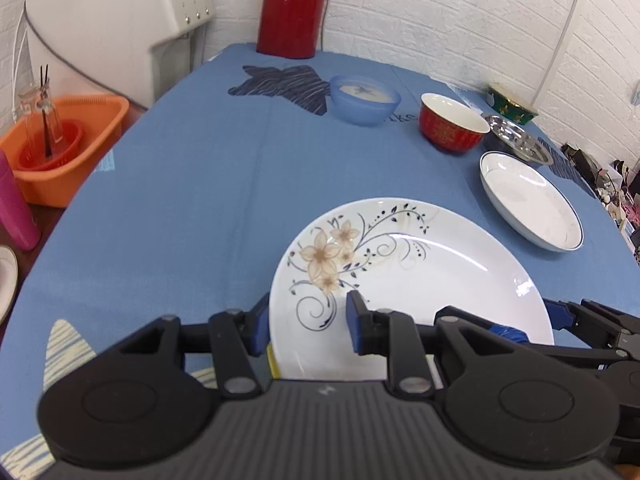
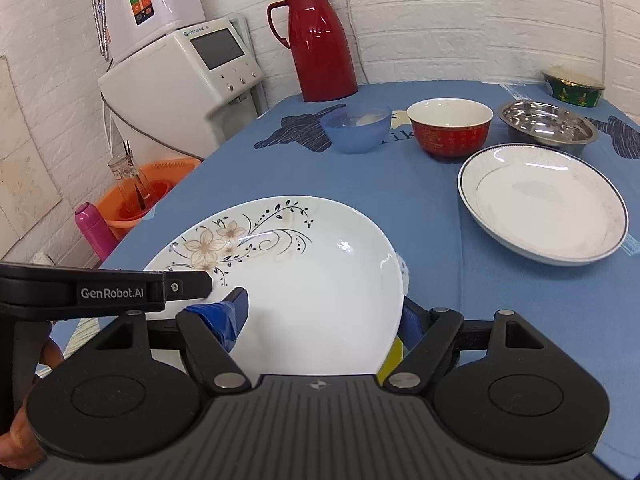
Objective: Organize plates and bowls
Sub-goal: 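Carry the two-plate stack with the left tool toward the dark-rimmed white plate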
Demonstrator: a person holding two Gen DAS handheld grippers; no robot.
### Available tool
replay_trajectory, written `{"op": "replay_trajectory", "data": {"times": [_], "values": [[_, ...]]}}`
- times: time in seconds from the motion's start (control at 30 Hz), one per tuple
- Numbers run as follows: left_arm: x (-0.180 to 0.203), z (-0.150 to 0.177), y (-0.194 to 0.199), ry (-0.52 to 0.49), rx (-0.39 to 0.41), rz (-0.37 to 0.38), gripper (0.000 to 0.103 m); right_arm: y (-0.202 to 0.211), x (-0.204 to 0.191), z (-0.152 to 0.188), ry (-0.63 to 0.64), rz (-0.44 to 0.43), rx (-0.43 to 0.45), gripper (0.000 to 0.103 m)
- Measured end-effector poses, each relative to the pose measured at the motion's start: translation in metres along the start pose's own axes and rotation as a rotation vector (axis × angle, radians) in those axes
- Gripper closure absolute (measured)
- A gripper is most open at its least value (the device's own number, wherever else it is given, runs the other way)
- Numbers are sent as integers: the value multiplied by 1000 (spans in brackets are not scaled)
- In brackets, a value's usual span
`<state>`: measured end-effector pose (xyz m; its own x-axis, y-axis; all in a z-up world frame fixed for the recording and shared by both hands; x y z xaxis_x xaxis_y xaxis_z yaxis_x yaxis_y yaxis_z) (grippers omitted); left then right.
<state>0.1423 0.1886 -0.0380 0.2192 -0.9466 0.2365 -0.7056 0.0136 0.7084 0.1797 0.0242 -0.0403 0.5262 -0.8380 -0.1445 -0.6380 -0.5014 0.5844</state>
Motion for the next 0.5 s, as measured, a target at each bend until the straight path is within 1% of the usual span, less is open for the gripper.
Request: {"op": "replay_trajectory", "data": {"times": [0.1,0.17,0.2,0.23,0.3,0.33,0.37,0.43,0.5], "values": [[3,2,-1,-31,19,-21,79,-4,1,9,-15,-5,-8,40],[3,5,-2,-51,25,-35,75,-5,2,12,-24,-17,-2,40],[2,5,-2,-53,33,-27,66,-8,3,13,-28,-20,-7,40],[2,7,-3,-53,30,-15,59,-9,3,15,-32,-29,-13,40],[0,8,-8,-46,24,-16,57,-10,4,18,-51,-54,-9,40],[-1,9,-8,-51,33,-16,52,-9,5,19,-64,-64,-2,40],[-2,8,-7,-56,43,-16,50,-8,6,19,-78,-67,5,40],[-4,5,1,-50,79,-2,47,-4,7,18,-74,-54,33,40],[-5,-1,7,-46,109,-1,44,5,6,12,-48,-42,79,40]]}}
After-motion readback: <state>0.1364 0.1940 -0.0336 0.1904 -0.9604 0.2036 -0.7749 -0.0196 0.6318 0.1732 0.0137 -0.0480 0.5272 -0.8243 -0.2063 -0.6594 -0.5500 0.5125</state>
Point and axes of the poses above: each gripper's, at about its wrist camera, not at the fingertips, and y roughly against the way its jaws point, x to its right, z to its underside, the point moved 5 cm from there along -y, roughly the way its jaws point, and after that the axes turned 6 degrees about y, right-handed, at the moved point
